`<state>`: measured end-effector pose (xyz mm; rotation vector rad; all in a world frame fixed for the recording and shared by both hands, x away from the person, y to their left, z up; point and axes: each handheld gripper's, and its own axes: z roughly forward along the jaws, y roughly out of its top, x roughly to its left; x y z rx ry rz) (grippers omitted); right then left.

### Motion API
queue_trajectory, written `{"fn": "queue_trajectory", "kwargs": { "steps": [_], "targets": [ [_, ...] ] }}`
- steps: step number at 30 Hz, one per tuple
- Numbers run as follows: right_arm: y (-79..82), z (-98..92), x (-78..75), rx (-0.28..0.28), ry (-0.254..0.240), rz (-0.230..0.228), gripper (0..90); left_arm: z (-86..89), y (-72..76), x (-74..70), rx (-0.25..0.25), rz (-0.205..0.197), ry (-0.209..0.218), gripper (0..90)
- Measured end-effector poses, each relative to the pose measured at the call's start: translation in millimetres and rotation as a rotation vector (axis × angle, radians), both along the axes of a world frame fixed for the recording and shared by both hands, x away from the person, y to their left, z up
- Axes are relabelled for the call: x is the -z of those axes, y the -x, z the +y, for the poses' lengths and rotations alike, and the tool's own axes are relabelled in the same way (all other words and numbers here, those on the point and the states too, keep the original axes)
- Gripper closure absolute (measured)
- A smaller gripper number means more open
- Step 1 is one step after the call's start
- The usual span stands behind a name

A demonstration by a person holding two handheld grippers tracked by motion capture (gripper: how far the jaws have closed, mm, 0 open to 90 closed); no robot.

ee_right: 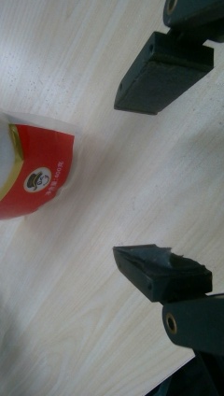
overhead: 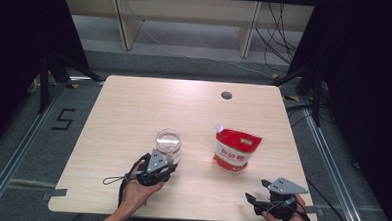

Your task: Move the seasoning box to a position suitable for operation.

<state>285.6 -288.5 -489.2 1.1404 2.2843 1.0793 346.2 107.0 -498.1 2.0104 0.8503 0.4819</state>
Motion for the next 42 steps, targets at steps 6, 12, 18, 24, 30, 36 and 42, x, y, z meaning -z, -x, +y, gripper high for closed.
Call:
{"fn": "queue_trajectory", "kwargs": {
  "steps": [6, 12, 18, 24, 30, 36, 42],
  "targets": [
    [-1.6, -0.5, 0.7, -0.018, 0.005, -0.007, 25.3, 20.3, 4.4, -2.1, -0.009, 0.009, -0.024, 73.3],
    [0.0, 0.7, 0.0, -0.001, -0.004, 0.015, 25.3, 45.1, 6.2, -4.0, -0.041, -0.004, -0.055, 71.1],
    [-0.8, 0.6, 0.6, -0.012, 0.006, 0.01, 25.3, 62.4, 5.4, -4.3, -0.108, -0.008, -0.047, 70.7],
    [-1.0, 1.6, 0.7, -0.028, 0.016, 0.0, 25.3, 65.9, 2.6, -3.4, -0.154, -0.025, -0.057, 70.0],
    [-0.2, 2.0, 0.9, -0.015, 0.015, 0.019, 25.6, 68.4, -3.3, -1.3, -0.189, -0.024, -0.042, 69.5],
    [-1.0, 2.1, 1.3, -0.024, 0.02, 0.01, 25.7, 72.5, -7.7, -0.5, -0.185, -0.003, 0.0, 73.0],
    [-0.7, 2.1, 1.2, -0.022, 0.018, 0.014, 25.8, 74.9, -7.7, 0.4, -0.153, -0.002, 0.021, 73.3]
  ]
}}
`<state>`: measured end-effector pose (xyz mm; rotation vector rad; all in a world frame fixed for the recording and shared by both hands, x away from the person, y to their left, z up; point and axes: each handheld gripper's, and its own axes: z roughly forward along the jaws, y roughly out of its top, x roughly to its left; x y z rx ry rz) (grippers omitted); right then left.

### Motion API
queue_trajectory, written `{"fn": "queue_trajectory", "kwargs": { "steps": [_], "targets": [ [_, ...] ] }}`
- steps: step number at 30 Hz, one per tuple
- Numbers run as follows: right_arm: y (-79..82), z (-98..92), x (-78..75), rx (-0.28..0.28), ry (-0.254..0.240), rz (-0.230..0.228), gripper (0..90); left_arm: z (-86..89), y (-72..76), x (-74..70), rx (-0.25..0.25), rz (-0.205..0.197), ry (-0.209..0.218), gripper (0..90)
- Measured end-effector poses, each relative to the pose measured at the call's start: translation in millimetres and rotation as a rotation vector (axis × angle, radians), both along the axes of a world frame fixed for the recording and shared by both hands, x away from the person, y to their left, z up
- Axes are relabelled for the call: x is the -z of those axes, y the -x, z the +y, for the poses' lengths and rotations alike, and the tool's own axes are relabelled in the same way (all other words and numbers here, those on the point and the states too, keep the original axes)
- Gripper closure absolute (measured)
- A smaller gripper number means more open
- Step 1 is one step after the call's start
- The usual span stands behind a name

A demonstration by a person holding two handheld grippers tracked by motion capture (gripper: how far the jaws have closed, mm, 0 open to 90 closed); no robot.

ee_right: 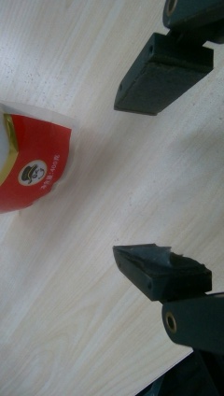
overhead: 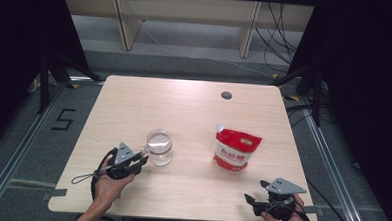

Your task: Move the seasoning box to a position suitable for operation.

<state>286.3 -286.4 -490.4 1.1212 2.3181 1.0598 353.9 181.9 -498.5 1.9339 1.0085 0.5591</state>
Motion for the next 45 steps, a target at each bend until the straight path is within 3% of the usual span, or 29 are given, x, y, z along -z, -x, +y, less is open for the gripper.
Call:
{"fn": "queue_trajectory", "kwargs": {
  "steps": [2, 3, 5, 8, 9, 14, 15, 25, 28, 35, 40, 42, 45],
  "targets": [
    [-0.2, -0.1, 0.1, -0.003, 0.001, -0.002, 25.8, 1.3, 1.8, -1.5, 0.026, 0.012, -0.027, 73.3],
    [-0.4, 0.0, 0.2, -0.004, 0.001, -0.001, 25.8, -1.4, 3.0, -0.2, 0.053, 0.003, 0.003, 73.3],
    [-0.3, -0.1, 0.2, -0.003, 0.002, -0.002, 25.8, -3.8, 5.3, 0.2, 0.087, 0.009, 0.009, 73.3],
    [0.2, -0.3, -0.1, 0.0, 0.0, 0.003, 25.8, -7.8, 8.8, -1.1, 0.115, 0.004, -0.004, 73.3],
    [0.3, -0.4, 0.0, 0.003, -0.002, 0.007, 25.8, -10.3, 10.1, -1.2, 0.154, -0.001, -0.01, 73.3],
    [0.2, -0.4, -0.1, 0.0, 0.0, 0.004, 25.9, -16.1, 15.8, -0.5, 0.192, 0.007, 0.003, 73.3],
    [0.0, -0.4, 0.1, -0.003, 0.001, 0.004, 25.9, -17.8, 19.2, -1.5, 0.214, -0.008, -0.013, 73.3],
    [-0.6, -0.3, 0.3, -0.016, 0.009, -0.008, 26.1, -27.8, 29.6, -0.1, 0.289, -0.009, 0.019, 73.2],
    [-0.3, 0.1, 1.0, -0.021, 0.007, 0.006, 26.1, -27.6, 30.3, -2.1, 0.319, -0.032, -0.006, 73.1],
    [-1.1, 1.2, 1.7, -0.031, 0.015, 0.003, 26.2, -27.0, 32.6, -1.4, 0.34, -0.009, 0.018, 73.1],
    [-1.3, 1.1, 1.6, -0.033, 0.016, 0.001, 26.2, -26.6, 32.8, -0.6, 0.352, -0.008, 0.007, 73.1],
    [-0.8, 1.6, 1.7, -0.031, 0.01, 0.011, 26.2, -27.8, 34.0, 0.0, 0.354, -0.003, 0.027, 73.1],
    [-1.7, 1.1, 1.8, -0.047, 0.018, 0.012, 26.2, -30.1, 36.5, -0.2, 0.381, -0.003, 0.033, 73.1]
  ]
}}
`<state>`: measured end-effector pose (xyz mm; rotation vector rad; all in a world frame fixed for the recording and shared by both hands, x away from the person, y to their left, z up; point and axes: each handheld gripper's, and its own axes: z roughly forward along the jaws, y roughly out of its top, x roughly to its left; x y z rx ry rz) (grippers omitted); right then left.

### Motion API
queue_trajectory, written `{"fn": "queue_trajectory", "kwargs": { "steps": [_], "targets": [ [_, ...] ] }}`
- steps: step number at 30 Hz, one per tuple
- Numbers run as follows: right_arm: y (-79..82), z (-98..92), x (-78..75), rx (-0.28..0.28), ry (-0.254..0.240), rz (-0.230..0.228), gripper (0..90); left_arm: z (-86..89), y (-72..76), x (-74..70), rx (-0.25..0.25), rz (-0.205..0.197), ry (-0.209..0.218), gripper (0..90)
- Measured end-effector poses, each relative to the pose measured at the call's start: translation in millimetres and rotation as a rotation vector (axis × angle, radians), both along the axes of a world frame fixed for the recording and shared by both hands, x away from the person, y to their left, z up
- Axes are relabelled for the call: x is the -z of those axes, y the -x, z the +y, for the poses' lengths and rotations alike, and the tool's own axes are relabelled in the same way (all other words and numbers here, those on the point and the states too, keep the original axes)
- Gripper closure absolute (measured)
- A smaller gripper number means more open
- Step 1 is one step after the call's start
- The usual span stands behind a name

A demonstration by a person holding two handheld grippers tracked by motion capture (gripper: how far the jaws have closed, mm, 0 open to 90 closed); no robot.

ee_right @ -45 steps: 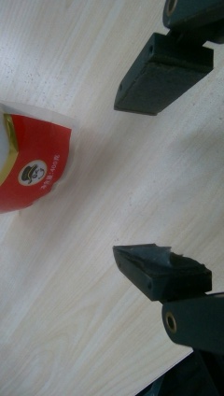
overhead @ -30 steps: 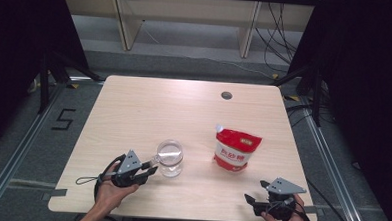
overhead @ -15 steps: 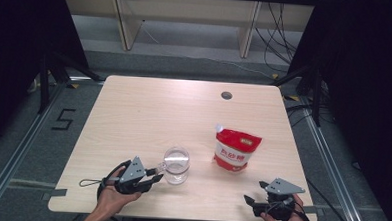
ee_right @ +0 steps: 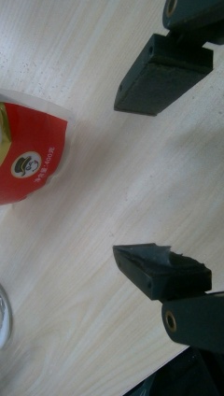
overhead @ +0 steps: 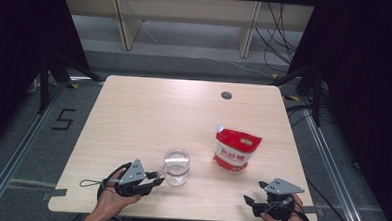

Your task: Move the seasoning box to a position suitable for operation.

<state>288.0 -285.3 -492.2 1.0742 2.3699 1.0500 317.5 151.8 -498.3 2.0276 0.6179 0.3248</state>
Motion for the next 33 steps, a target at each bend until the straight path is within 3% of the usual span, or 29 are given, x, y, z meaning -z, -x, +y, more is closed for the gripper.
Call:
{"fn": "queue_trajectory", "kwargs": {
  "steps": [6, 9, 10, 13, 14, 18, 22, 24, 27, 33],
  "targets": [
    [-0.2, 0.4, 0.6, -0.003, -0.001, -0.006, 26.2, -4.6, 3.4, 0.9, 0.026, -0.01, 0.015, 73.2],
    [0.1, 0.4, 0.6, -0.001, -0.001, -0.006, 26.1, -6.6, 4.9, 0.2, 0.064, -0.022, 0.006, 73.3],
    [2.2, 1.2, -0.1, 0.024, -0.006, 0.008, 26.2, -9.8, 8.4, 0.2, 0.085, -0.034, 0.015, 73.3],
    [2.6, 1.8, 0.2, 0.026, -0.013, 0.017, 26.2, -12.5, 11.1, 0.1, 0.113, -0.028, 0.012, 73.3],
    [2.4, 1.7, 0.3, 0.025, -0.01, 0.014, 26.2, -17.0, 13.2, 1.0, 0.139, -0.008, 0.026, 73.3],
    [0.7, 0.8, 0.6, 0.006, -0.003, -0.002, 26.2, -19.8, 13.4, 1.4, 0.146, -0.005, 0.008, 73.1],
    [0.4, 0.2, 0.4, 0.01, 0.009, -0.018, 26.2, -18.2, 11.4, 2.0, 0.152, 0.015, 0.022, 72.9],
    [0.4, 0.3, 0.5, 0.008, 0.009, -0.018, 26.2, -16.7, 10.4, 1.4, 0.142, 0.004, 0.002, 72.7],
    [0.2, 0.1, 0.6, 0.009, 0.011, -0.02, 26.2, -14.5, 8.1, 1.9, 0.135, 0.004, 0.008, 72.6],
    [0.0, 0.8, 0.4, -0.011, -0.005, 0.015, 26.2, -11.0, 4.1, 1.7, 0.088, 0.004, 0.014, 72.3]
  ]
}}
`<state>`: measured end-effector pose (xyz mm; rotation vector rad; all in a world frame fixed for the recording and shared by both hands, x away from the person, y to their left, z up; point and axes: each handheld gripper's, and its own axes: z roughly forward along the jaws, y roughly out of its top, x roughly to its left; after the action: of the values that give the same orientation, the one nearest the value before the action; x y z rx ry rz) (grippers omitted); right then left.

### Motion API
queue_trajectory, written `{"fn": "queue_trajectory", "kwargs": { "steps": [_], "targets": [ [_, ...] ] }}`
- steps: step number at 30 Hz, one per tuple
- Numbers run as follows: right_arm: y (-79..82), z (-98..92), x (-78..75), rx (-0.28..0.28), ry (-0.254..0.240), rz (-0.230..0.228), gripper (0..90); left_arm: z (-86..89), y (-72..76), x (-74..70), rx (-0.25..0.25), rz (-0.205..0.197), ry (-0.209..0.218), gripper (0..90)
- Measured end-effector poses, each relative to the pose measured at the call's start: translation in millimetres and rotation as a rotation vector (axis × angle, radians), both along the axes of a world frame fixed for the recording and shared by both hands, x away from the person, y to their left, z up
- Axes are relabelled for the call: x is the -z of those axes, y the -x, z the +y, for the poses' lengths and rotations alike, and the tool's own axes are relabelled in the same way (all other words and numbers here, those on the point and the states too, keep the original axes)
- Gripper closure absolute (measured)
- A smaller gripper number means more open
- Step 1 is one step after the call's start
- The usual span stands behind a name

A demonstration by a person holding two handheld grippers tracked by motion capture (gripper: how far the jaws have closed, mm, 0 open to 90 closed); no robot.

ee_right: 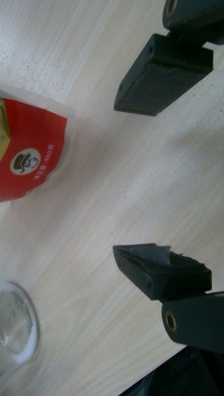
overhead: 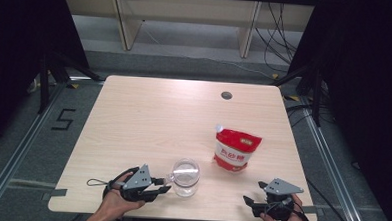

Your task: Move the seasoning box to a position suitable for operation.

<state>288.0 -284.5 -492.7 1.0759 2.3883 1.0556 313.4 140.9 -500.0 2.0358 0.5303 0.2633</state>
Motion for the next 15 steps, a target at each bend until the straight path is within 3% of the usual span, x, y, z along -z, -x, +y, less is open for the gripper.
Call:
{"fn": "queue_trajectory", "kwargs": {
  "steps": [1, 4, 6, 8, 10, 15],
  "targets": [
    [-1.1, -0.8, -0.4, -0.009, 0.0, -0.002, 26.2, 2.2, -2.3, 0.0, -0.026, 0.006, -0.004, 72.3],
    [-0.8, -1.2, -0.2, -0.004, 0.005, -0.007, 26.2, 2.1, -2.9, 0.3, -0.033, 0.01, 0.007, 71.9],
    [0.0, -1.2, -0.1, 0.015, 0.015, -0.039, 26.2, 1.8, -4.5, -0.7, -0.034, 0.022, -0.011, 70.6],
    [0.1, -1.2, -0.4, 0.013, 0.009, -0.023, 26.2, 1.0, -4.2, -0.8, -0.042, 0.026, 0.001, 68.7],
    [-0.2, -1.4, 0.2, 0.007, 0.005, -0.022, 26.2, 0.8, -4.7, -2.3, -0.057, 0.045, 0.007, 51.6],
    [-0.7, -4.1, 0.8, 0.019, 0.004, -0.029, 26.1, 0.6, -3.7, -8.7, -0.039, 0.085, 0.002, 36.7]
  ]
}}
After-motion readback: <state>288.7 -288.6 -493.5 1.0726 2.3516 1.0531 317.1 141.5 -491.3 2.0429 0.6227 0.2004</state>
